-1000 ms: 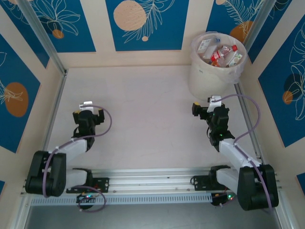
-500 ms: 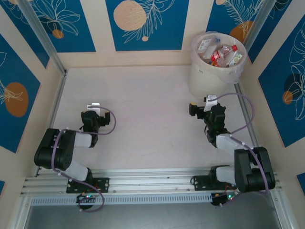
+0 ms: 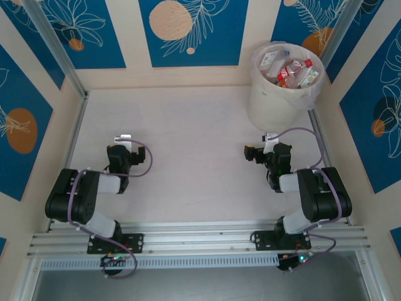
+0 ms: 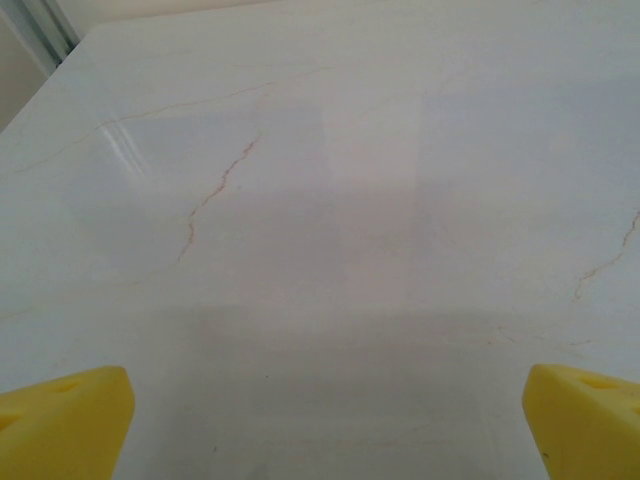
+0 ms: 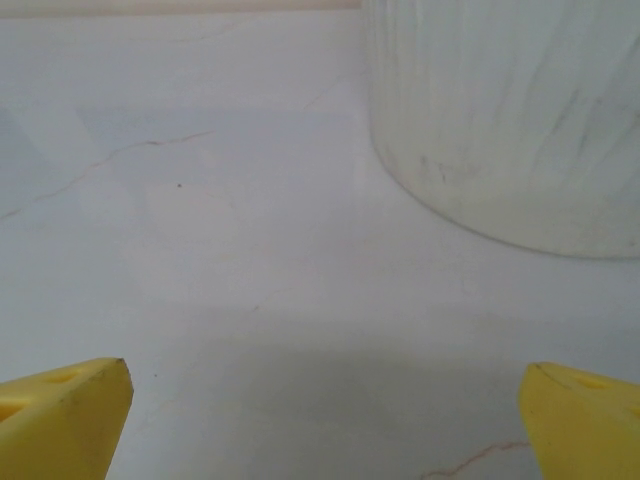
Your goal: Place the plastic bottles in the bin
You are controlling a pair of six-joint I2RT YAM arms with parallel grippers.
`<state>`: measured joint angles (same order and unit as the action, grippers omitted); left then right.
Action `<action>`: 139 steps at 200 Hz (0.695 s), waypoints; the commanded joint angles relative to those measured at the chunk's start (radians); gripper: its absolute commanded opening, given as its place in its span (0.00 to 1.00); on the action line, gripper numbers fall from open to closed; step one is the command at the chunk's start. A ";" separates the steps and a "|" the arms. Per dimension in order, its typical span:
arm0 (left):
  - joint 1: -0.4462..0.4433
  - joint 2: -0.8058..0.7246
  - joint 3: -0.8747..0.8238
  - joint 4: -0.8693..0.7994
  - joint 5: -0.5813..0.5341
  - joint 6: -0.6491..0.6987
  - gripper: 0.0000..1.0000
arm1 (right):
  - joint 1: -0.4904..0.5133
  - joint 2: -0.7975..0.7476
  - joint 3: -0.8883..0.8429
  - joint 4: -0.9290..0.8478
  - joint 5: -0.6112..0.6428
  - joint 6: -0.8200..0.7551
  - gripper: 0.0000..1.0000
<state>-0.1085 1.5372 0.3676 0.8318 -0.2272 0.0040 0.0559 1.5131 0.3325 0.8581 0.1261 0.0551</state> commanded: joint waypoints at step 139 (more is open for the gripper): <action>0.012 -0.001 0.014 0.040 0.022 0.014 1.00 | -0.056 0.010 0.078 -0.041 -0.022 0.051 0.99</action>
<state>-0.1085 1.5372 0.3676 0.8318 -0.2241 0.0101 -0.0021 1.5223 0.3969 0.8146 0.1143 0.0963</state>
